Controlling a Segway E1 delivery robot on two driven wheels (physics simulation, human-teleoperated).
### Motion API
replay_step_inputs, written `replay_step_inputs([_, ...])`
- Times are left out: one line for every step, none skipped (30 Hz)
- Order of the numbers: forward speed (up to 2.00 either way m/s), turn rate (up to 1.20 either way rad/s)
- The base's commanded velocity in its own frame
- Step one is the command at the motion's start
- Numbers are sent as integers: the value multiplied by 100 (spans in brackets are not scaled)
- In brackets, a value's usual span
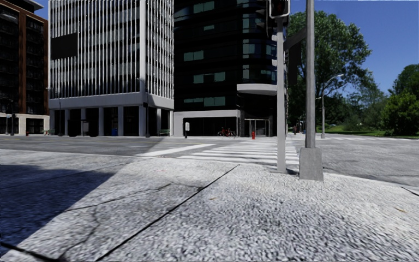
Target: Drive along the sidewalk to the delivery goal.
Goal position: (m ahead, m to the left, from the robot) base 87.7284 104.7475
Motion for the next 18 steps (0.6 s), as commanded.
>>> replay_step_inputs([200,0])
replay_step_inputs([200,0])
replay_step_inputs([200,0])
replay_step_inputs([200,0])
replay_step_inputs([200,0])
replay_step_inputs([200,0])
replay_step_inputs([200,0])
replay_step_inputs([200,0])
replay_step_inputs([200,0])
replay_step_inputs([200,0])
replay_step_inputs([200,0])
replay_step_inputs([200,0])
replay_step_inputs([200,0])
replay_step_inputs([200,0])
replay_step_inputs([200,0])
replay_step_inputs([200,0])
replay_step_inputs([200,0])
replay_step_inputs([200,0])
